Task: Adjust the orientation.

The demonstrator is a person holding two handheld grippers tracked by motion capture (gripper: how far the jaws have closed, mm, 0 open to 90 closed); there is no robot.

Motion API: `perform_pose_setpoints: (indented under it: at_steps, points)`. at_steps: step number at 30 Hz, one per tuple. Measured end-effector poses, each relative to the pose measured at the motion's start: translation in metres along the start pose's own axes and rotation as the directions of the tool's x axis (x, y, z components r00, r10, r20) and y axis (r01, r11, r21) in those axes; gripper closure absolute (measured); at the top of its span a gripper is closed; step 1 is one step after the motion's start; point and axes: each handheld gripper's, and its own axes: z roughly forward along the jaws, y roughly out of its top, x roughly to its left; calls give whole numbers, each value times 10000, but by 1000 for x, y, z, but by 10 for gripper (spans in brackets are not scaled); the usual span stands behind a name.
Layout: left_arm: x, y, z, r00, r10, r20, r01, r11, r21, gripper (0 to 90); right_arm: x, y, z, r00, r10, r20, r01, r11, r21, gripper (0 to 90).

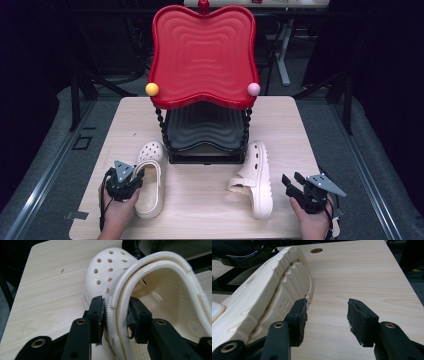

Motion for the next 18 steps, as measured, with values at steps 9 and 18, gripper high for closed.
perform_pose_setpoints:
  at_steps: [9,18]
  points:
    - [3,-2,-4,9996,-242,173,243,9997,-49,730,1,0,1,10000,-7,-27,7,10000,-25,489]
    - [-2,-11,-27,9979,-442,464,430,9987,280,733,2,1,-1,9999,-104,-78,103,9999,-78,489]
